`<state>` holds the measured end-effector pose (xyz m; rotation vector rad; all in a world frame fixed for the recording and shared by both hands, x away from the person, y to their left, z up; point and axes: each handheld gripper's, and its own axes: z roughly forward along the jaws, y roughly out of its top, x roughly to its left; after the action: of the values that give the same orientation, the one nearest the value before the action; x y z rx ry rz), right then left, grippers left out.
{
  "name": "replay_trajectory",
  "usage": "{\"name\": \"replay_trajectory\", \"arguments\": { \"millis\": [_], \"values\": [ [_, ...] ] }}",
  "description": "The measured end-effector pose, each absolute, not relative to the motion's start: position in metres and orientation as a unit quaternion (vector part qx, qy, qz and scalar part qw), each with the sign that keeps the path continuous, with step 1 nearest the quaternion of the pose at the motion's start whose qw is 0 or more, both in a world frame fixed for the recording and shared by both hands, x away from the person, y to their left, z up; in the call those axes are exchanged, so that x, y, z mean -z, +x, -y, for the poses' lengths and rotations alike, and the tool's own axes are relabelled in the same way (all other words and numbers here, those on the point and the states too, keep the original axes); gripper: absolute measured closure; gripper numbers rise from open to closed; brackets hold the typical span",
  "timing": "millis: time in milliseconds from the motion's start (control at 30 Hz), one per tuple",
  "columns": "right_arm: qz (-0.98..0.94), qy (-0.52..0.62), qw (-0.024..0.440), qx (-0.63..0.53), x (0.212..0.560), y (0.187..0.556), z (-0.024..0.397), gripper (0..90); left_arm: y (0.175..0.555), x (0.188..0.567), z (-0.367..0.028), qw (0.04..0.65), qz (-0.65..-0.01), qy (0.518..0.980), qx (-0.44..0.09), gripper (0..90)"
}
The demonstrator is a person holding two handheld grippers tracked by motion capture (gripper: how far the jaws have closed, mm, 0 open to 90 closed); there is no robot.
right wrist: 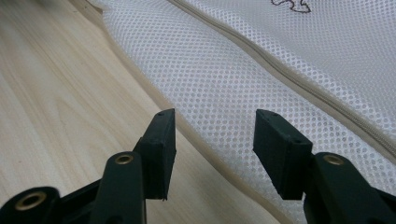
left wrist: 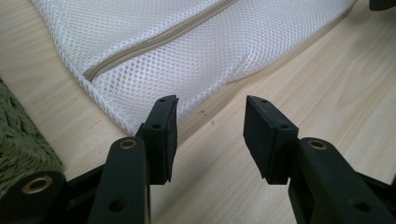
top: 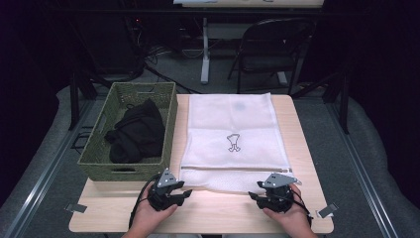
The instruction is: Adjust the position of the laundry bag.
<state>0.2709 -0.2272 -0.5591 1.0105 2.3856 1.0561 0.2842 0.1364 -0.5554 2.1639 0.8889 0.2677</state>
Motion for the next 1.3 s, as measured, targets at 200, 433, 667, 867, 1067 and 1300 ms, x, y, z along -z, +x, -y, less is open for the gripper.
{"name": "replay_trajectory", "arguments": {
  "millis": [200,433,667,867,1067,1300],
  "values": [
    [-0.837,0.360,0.172,-0.375,0.558,0.271,0.229,48.8,0.286,0.556,-0.134,0.380,-0.346,0.851,-0.108,55.2],
    [-0.836,0.355,0.179,-0.378,0.557,0.273,0.230,49.3,0.288,0.558,-0.129,0.383,-0.354,0.846,-0.110,54.7],
    [-0.834,0.355,0.182,-0.380,0.556,0.274,0.230,50.1,0.293,0.559,-0.123,0.378,-0.345,0.850,-0.124,54.5],
    [-0.834,0.354,0.189,-0.378,0.555,0.276,0.229,50.2,0.298,0.560,-0.114,0.373,-0.340,0.854,-0.128,54.1],
    [-0.833,0.361,0.184,-0.377,0.555,0.277,0.231,51.6,0.303,0.561,-0.100,0.362,-0.332,0.861,-0.133,53.3],
    [-0.833,0.363,0.180,-0.378,0.556,0.279,0.234,52.4,0.311,0.565,-0.085,0.349,-0.324,0.870,-0.129,58.0]
  ]
}}
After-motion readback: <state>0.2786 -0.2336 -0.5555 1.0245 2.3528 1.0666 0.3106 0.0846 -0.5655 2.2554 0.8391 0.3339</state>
